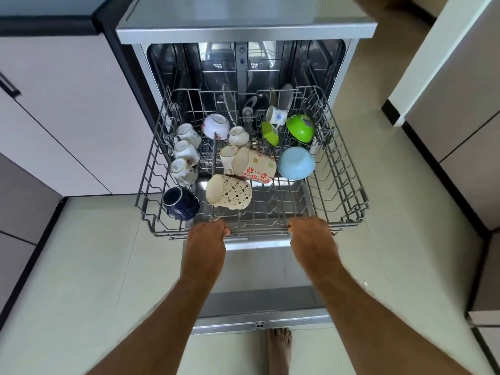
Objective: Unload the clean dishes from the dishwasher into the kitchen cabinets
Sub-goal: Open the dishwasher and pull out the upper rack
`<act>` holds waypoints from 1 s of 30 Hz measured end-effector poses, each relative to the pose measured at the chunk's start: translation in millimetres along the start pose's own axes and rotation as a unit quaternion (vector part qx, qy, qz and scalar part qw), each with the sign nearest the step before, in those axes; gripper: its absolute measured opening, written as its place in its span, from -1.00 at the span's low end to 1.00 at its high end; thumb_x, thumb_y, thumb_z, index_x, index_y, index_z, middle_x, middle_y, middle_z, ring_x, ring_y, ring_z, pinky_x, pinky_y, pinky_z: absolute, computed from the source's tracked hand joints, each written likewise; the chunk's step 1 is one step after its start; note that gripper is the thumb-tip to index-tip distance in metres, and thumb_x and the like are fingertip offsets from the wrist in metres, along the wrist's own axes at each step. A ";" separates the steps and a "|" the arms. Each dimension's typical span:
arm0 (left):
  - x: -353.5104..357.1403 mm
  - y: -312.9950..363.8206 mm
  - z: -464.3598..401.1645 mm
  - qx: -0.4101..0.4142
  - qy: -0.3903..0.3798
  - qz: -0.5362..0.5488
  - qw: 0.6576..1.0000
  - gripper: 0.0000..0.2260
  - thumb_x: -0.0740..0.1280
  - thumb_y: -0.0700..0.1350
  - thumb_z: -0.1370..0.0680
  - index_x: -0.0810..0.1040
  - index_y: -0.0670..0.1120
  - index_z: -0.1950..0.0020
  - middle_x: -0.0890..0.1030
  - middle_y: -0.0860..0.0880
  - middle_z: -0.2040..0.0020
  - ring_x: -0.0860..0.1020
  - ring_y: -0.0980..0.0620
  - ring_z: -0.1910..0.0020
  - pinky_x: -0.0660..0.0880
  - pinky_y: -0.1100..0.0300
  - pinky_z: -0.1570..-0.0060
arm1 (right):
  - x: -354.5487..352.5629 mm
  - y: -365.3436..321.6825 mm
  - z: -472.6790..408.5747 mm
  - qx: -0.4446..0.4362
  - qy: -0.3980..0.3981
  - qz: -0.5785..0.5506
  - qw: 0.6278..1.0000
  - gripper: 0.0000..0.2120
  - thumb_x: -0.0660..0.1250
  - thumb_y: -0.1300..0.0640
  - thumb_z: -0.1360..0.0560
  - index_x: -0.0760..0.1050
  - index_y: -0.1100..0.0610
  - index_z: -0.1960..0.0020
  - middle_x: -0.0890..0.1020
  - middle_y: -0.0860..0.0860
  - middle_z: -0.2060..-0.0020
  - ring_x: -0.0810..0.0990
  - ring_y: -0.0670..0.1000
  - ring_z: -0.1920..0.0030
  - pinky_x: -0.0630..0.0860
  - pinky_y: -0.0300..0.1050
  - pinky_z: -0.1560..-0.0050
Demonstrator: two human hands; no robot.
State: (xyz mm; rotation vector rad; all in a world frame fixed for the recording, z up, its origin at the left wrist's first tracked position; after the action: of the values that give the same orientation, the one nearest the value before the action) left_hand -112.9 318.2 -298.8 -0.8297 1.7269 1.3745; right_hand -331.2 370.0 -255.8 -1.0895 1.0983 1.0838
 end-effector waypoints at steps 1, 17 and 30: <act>-0.4 -0.7 1.1 0.001 -0.001 0.001 1.000 -0.84 0.26 -0.11 -0.63 0.63 0.00 0.03 0.62 0.01 0.21 0.53 0.06 0.19 0.56 0.10 0.18 | 0.5 -0.2 1.4 -0.001 0.001 -0.003 1.000 -0.71 0.19 0.18 -0.65 0.44 0.16 -0.35 0.62 0.09 -0.15 0.54 0.03 -0.17 0.40 -0.10 -0.32; -8.9 6.3 2.8 -0.016 -0.025 -0.001 1.000 -0.80 0.23 -0.05 -0.65 0.64 -0.04 0.02 0.59 0.02 0.22 0.51 0.09 0.22 0.44 0.21 0.24 | 0.0 -2.3 2.8 0.008 -0.023 -0.009 1.000 -0.72 0.21 0.22 -0.59 0.51 0.18 -0.28 0.64 0.13 -0.13 0.56 0.09 -0.16 0.46 -0.05 -0.28; -125.2 62.3 -38.0 0.068 -0.104 -0.076 0.989 -0.70 0.16 0.02 -0.66 0.55 -0.06 -0.29 0.61 -0.05 -0.20 0.52 -0.03 -0.22 0.43 0.07 -0.25 | -130.3 -33.5 -21.4 -0.007 0.062 -0.009 0.998 -0.58 0.05 -0.05 -0.68 0.59 0.17 -0.04 0.68 0.10 0.14 0.62 0.12 0.10 0.48 0.05 -0.19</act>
State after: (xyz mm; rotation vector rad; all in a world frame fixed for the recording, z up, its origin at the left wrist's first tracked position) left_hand -110.1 297.6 -155.4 -0.7006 1.5451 1.1835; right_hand -316.9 330.9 -126.2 -1.1898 1.1777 1.0216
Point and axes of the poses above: each hand's wrist, its own z-axis away from the middle knuckle, its own x-axis out of the palm, y = z × x, the point moved 3 cm from there along -z, towards the middle knuckle
